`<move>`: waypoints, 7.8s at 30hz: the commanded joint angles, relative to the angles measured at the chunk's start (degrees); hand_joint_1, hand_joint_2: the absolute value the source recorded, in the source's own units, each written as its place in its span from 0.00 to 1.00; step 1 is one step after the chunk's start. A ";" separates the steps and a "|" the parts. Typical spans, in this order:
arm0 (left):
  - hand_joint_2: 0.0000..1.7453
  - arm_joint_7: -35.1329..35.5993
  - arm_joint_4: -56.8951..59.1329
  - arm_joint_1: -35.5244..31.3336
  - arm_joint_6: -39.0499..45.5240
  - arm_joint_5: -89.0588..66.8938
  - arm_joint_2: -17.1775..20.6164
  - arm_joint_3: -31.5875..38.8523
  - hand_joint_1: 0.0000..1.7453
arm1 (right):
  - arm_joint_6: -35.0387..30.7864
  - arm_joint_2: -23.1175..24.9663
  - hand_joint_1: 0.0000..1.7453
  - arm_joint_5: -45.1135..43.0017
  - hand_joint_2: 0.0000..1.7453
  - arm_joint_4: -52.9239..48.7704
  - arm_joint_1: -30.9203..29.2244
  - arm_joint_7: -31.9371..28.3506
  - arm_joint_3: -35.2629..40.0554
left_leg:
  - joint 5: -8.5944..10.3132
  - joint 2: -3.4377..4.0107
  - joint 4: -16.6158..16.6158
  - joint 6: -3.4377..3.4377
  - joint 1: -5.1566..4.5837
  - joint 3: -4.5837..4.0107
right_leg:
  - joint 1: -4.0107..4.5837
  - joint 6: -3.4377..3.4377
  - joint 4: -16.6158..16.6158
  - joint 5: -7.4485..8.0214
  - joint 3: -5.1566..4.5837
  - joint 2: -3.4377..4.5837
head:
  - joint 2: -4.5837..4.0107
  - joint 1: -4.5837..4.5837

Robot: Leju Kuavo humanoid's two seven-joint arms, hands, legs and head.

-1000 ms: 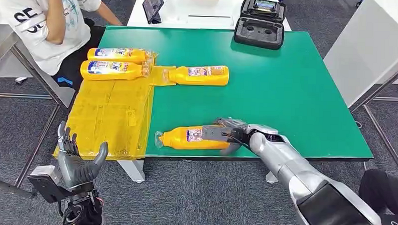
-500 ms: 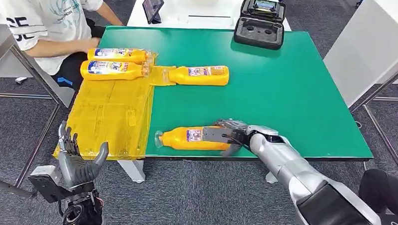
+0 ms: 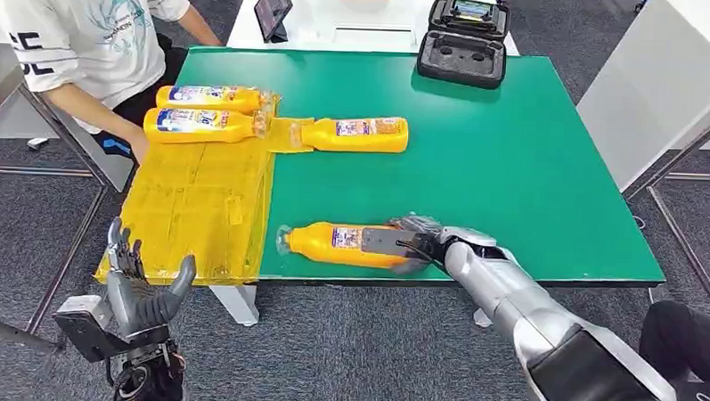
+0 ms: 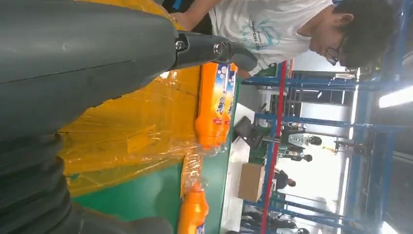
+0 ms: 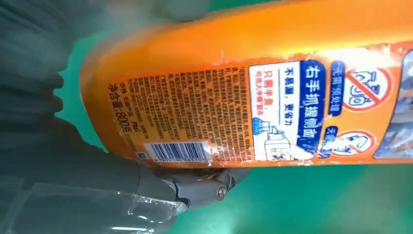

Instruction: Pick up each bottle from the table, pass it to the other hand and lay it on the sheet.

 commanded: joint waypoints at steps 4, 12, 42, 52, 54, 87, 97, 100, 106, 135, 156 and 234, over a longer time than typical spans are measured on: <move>1.00 0.43 3.10 -0.87 -0.19 0.48 0.68 -0.68 0.00 | -0.38 2.07 1.00 0.08 1.00 4.38 -1.11 0.34 1.23 | -0.06 0.01 -0.07 -0.14 0.09 0.24 | 0.10 -0.13 -0.09 -0.05 0.25 -0.01 | 0.00 0.00; 1.00 0.57 -1.04 2.26 -0.64 1.40 -0.41 1.51 0.00 | -14.53 3.53 1.00 -5.76 1.00 -2.86 2.66 -12.45 -9.59 | -0.08 0.12 -0.05 -0.12 0.09 0.21 | 0.09 -0.11 -0.08 -0.03 0.19 0.11 | 0.00 0.00; 1.00 7.76 -5.23 1.54 -25.04 9.70 1.44 -4.91 0.00 | -13.20 10.69 1.00 -11.46 1.00 -27.75 28.79 -29.01 -21.45 | -0.08 -0.06 -0.07 -0.15 0.11 0.15 | 0.10 -0.16 -0.06 -0.10 0.18 -0.06 | 0.00 0.00; 1.00 8.08 -3.83 -0.87 -33.45 6.89 3.02 -8.90 0.00 | -10.03 10.90 1.00 -10.60 1.00 -26.92 30.54 -29.01 -21.56 | -0.04 -0.06 -0.07 -0.10 0.08 0.07 | 0.07 -0.10 -0.06 -0.07 0.09 -0.06 | 0.00 0.00; 1.00 8.06 -3.12 -1.08 -34.52 5.95 2.72 -9.14 0.00 | -9.48 11.03 1.00 -10.42 1.00 -26.70 30.57 -29.01 -22.63 | -0.02 -0.12 -0.07 -0.10 0.08 0.05 | 0.07 -0.10 -0.07 -0.06 0.09 -0.12 | 0.00 0.02; 1.00 9.75 8.43 -5.37 -46.40 5.01 3.11 -10.96 0.00 | -7.12 12.16 1.00 -2.06 1.00 -24.38 32.06 -28.22 -23.87 | -0.04 -0.07 -0.08 -0.13 0.08 0.11 | 0.08 -0.13 -0.08 -0.08 0.13 -0.08 | 0.00 0.02; 1.00 8.25 7.62 -4.54 -50.97 8.97 2.74 -10.76 1.00 | -6.86 12.48 1.00 -1.12 1.00 -22.29 31.17 -28.12 -23.73 | -0.06 -0.02 -0.06 -0.11 0.08 0.08 | 0.07 -0.11 -0.07 -0.06 0.10 -0.03 | 0.00 0.00; 1.00 8.32 7.48 -4.59 -51.29 8.82 2.86 -10.96 1.00 | -6.83 12.36 1.00 -1.05 1.00 -22.11 31.08 -28.12 -23.65 | -0.08 -0.01 -0.08 -0.13 0.09 0.16 | 0.08 -0.13 -0.09 -0.08 0.17 -0.02 | 0.00 0.00; 1.00 8.70 7.70 -4.71 -51.30 8.24 2.86 -11.20 1.00 | -7.10 12.34 1.00 -0.92 1.00 -21.70 30.97 -28.14 -23.52 | -0.03 -0.03 -0.07 -0.09 0.05 0.04 | 0.05 -0.09 -0.06 -0.05 0.05 -0.03 | 0.00 0.00; 1.00 11.32 3.88 -6.11 -34.86 -2.77 4.13 -3.19 1.00 | -11.44 11.61 0.00 -6.27 0.00 -35.53 35.65 -25.72 -25.84 | -0.11 -0.02 -0.02 -0.17 0.14 0.13 | 0.13 -0.17 -0.04 -0.11 0.16 -0.04 | 0.00 0.02; 1.00 16.02 10.45 -22.35 -16.48 -27.55 14.48 0.59 1.00 | -9.33 9.47 0.00 -14.50 0.00 -41.56 34.84 -26.42 -21.73 | -0.05 -0.07 -0.03 -0.22 0.21 0.17 | 0.20 -0.21 -0.04 -0.10 0.22 -0.08 | 0.00 0.02; 1.00 28.77 56.13 -45.69 -31.95 -70.10 17.65 -21.19 1.00 | -7.19 12.53 0.00 -13.58 0.00 -31.85 33.06 -24.90 -20.86 | 0.00 0.06 -0.08 -0.19 0.16 0.22 | 0.14 -0.14 -0.02 -0.04 0.20 0.04 | 0.00 0.02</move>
